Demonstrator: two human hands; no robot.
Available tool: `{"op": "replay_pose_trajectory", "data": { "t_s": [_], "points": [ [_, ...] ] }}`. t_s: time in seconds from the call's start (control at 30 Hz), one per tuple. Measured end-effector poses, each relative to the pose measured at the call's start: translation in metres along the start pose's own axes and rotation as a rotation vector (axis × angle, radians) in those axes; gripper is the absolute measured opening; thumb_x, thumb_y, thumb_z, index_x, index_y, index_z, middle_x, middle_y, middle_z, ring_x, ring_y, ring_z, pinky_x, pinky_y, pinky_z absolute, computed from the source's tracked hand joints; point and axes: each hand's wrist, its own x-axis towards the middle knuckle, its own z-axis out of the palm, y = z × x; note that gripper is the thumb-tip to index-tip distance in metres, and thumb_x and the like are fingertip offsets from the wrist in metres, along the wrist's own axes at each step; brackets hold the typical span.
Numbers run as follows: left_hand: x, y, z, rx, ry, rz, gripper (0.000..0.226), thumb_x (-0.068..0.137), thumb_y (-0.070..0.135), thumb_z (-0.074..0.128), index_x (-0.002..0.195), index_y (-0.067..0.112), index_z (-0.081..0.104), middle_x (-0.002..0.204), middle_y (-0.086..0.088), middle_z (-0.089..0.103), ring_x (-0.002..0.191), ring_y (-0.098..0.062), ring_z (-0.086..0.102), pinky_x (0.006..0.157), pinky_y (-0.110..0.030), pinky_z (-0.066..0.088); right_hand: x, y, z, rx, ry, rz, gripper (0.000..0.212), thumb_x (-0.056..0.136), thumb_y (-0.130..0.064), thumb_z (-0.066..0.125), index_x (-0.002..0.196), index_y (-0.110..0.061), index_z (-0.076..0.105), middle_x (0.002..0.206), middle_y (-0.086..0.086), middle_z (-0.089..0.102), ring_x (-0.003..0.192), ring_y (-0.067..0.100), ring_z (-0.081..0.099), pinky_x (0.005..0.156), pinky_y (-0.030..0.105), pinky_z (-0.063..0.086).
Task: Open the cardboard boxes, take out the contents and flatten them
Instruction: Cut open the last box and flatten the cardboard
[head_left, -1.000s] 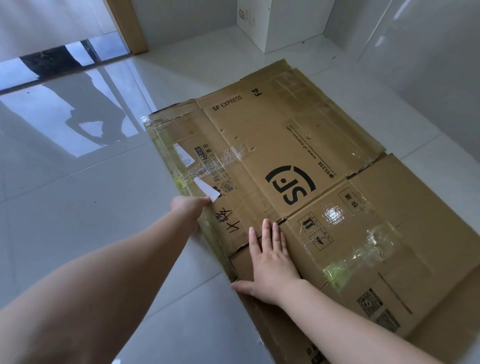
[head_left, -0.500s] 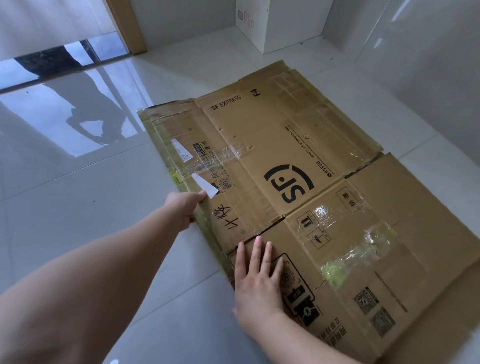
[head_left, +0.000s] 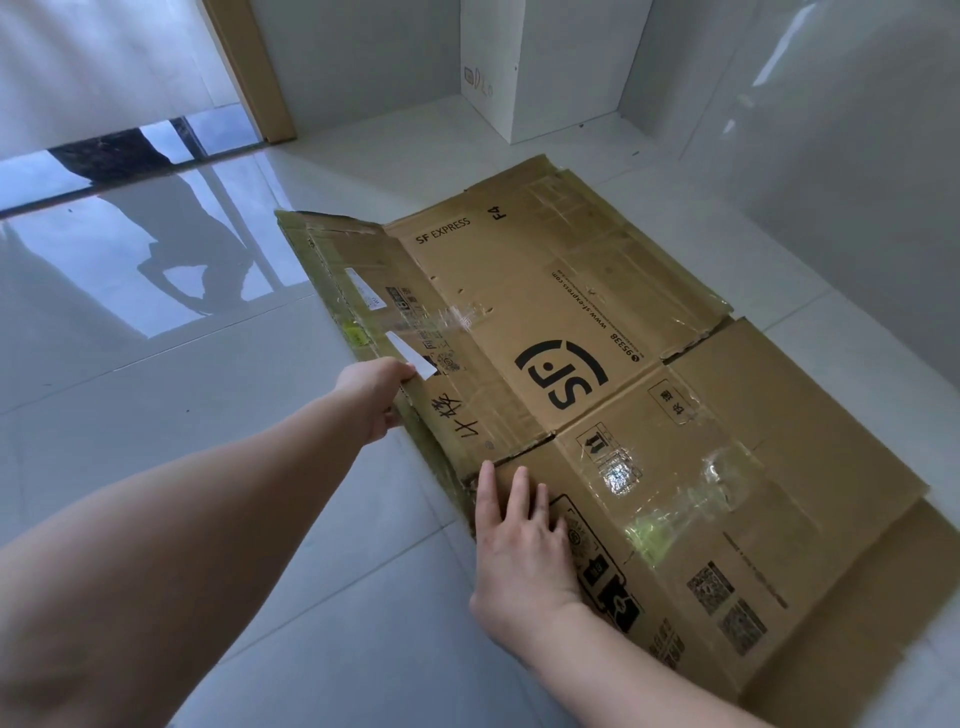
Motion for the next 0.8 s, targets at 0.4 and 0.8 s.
{"op": "replay_pose_trajectory", "data": {
  "t_s": [0.4, 0.8],
  "points": [
    [-0.044, 0.029, 0.006, 0.185, -0.036, 0.473, 0.063, 0.094, 0.018, 0.054, 0.143, 0.047, 0.027, 0.108, 0.001, 0.058, 0.082, -0.026, 0.071, 0.073, -0.046, 0.059, -0.013, 0.013, -0.060, -0.126, 0.171, -0.057, 0.091, 0.090, -0.007, 0.044, 0.147, -0.020, -0.026, 0.140, 0.044, 0.025, 0.102, 0.041, 0.061, 0.075, 0.037, 0.051],
    [-0.078, 0.104, 0.020, 1.403, 0.360, 1.485, 0.064, 0.062, 0.059, 0.076, 0.115, 0.025, 0.062, 0.138, -0.013, 0.038, 0.132, -0.032, 0.025, 0.114, -0.049, 0.013, -0.048, 0.075, -0.161, -0.162, 0.298, -0.124, 0.086, 0.088, -0.015, 0.051, 0.153, -0.015, -0.006, 0.116, 0.014, 0.055, 0.101, 0.031, 0.057, 0.070, 0.033, 0.037]
  ]
}}
